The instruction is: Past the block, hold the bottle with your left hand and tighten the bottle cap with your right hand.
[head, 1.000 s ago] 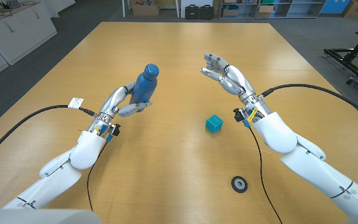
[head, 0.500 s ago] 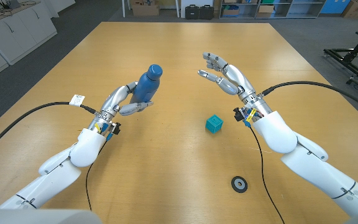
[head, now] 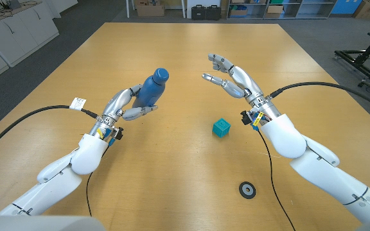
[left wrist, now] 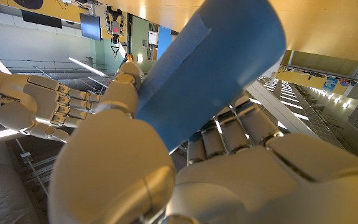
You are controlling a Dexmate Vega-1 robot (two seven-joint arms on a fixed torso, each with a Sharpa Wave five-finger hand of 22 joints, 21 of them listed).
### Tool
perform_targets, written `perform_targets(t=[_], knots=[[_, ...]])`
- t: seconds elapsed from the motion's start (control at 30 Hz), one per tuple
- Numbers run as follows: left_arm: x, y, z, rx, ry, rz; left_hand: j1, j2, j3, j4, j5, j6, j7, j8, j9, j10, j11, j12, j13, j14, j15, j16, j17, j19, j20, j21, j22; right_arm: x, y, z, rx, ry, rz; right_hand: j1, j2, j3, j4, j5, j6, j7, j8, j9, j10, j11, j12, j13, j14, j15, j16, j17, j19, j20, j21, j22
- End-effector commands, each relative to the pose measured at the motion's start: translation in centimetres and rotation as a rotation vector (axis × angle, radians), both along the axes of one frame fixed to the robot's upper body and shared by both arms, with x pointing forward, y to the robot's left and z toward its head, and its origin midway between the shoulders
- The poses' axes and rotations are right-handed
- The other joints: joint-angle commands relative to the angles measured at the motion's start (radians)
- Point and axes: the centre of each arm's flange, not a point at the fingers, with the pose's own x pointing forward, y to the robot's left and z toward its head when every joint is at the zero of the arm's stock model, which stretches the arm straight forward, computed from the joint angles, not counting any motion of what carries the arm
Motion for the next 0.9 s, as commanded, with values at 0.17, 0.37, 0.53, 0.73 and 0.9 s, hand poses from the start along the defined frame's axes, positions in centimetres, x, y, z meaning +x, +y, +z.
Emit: perform_targets(t=[0.17,0.37,0.53,0.73,0.9], knots=[[-0.3,-0.3,-0.2,0.03,-0.045,0.042,0.156,0.184,0.043,0.034,0.005,0.159,-0.133,0.013,0.004,0.123,-0.103,0.011,0.005,0.017,-0.17,0.007,0.005,0.017,-0.13,0.004,0.006,-0.3,0.6,-0.1,-0.023,-0.008,-0.02,0.018,-0.001,0.009,0.002,0.007,-0.008,0.009,-0.004,0.003,0.002,0.001,0.006,0.005,0.002,-0.001,-0.004,0.001,0.01,-0.001,-0.005,0.002],[0.1,-0.3,-0.2,0.043,-0.04,0.06,0.163,0.185,0.042,0.031,0.005,0.162,-0.137,0.014,0.004,0.126,-0.107,0.011,0.006,0.023,-0.171,0.009,0.007,0.018,-0.131,0.004,0.007,-0.9,0.6,0.1,-0.032,-0.022,-0.024,0.022,-0.005,0.009,0.005,0.008,-0.014,0.009,-0.006,0.003,-0.004,0.002,0.004,0.006,0.002,0.0,-0.004,0.002,0.009,0.0,-0.007,0.002],[0.8,-0.3,-0.4,0.048,-0.023,0.073,0.166,0.185,0.042,0.031,0.005,0.163,-0.138,0.014,0.004,0.128,-0.108,0.011,0.007,0.025,-0.171,0.009,0.008,0.019,-0.132,0.005,0.007,-1.2,0.8,0.1,-0.049,-0.037,-0.066,0.054,-0.016,0.015,0.011,0.015,-0.008,-0.007,-0.005,0.004,0.008,-0.014,0.011,0.007,0.053,0.044,0.008,0.003,0.096,0.05,0.019,0.003],[1.3,-0.6,-0.2,0.086,-0.02,0.083,0.168,0.185,0.041,0.031,0.005,0.167,-0.138,0.016,0.004,0.128,-0.109,0.011,0.008,0.026,-0.17,0.009,0.008,0.019,-0.132,0.005,0.007,-1.8,1.0,0.2,-0.078,-0.045,-0.095,0.07,-0.026,0.017,0.012,0.018,0.002,-0.03,-0.002,0.005,0.019,-0.019,0.016,0.007,0.076,0.052,0.013,0.003,0.137,0.079,0.029,0.002],[1.7,-0.9,-0.2,0.103,-0.008,0.078,0.169,0.186,0.04,0.031,0.005,0.166,-0.139,0.016,0.004,0.129,-0.109,0.011,0.009,0.027,-0.17,0.01,0.009,0.019,-0.132,0.005,0.008,-2.1,1.3,0.4,-0.113,-0.04,-0.104,0.075,-0.03,0.017,0.013,0.019,0.01,-0.039,0.001,0.005,0.025,-0.025,0.019,0.007,0.077,0.048,0.011,0.003,0.143,0.087,0.029,0.002]])
